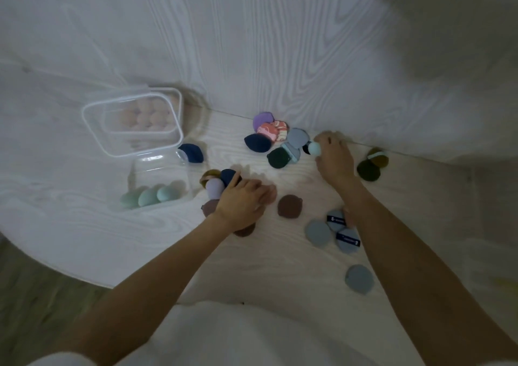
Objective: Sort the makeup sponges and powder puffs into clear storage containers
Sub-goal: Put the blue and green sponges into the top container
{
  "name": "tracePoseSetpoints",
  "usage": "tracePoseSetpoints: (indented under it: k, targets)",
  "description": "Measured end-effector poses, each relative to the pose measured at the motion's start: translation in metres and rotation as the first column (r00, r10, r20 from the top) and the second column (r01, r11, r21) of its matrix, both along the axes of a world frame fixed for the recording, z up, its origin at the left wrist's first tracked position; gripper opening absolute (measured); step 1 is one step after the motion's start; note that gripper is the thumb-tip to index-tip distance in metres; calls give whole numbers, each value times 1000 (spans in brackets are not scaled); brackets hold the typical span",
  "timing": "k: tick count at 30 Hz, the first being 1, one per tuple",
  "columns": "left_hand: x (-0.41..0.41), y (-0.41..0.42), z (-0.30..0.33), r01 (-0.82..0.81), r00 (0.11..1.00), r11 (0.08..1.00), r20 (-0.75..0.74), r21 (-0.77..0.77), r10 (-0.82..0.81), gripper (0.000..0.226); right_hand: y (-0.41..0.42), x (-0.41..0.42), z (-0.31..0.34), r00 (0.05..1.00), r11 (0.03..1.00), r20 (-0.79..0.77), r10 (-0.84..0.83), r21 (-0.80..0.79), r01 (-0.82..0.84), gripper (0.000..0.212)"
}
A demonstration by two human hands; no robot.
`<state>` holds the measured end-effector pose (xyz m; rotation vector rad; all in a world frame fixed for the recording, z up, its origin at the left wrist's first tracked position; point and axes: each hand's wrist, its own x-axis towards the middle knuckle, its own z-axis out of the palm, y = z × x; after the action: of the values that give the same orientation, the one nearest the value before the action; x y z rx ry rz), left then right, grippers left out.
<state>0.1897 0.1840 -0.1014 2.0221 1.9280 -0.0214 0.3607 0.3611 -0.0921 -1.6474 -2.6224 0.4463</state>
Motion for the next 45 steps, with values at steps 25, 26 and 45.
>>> tracePoseSetpoints:
  k: [25, 26, 45]
  targets:
    - [-170, -127, 25, -230, 963, 971, 160, 66, 217, 39, -194, -215, 42, 921, 926, -101, 376, 4, -377, 24]
    - [-171, -128, 24, -240, 961, 967, 161, 86, 225, 37, -195, -219, 42, 910, 909, 1, 414, 49, -414, 21]
    - [-171, -130, 20, -322, 939, 942, 162, 99, 304, 44, -174, -215, 43, 828, 828, 54, 559, 27, -560, 31]
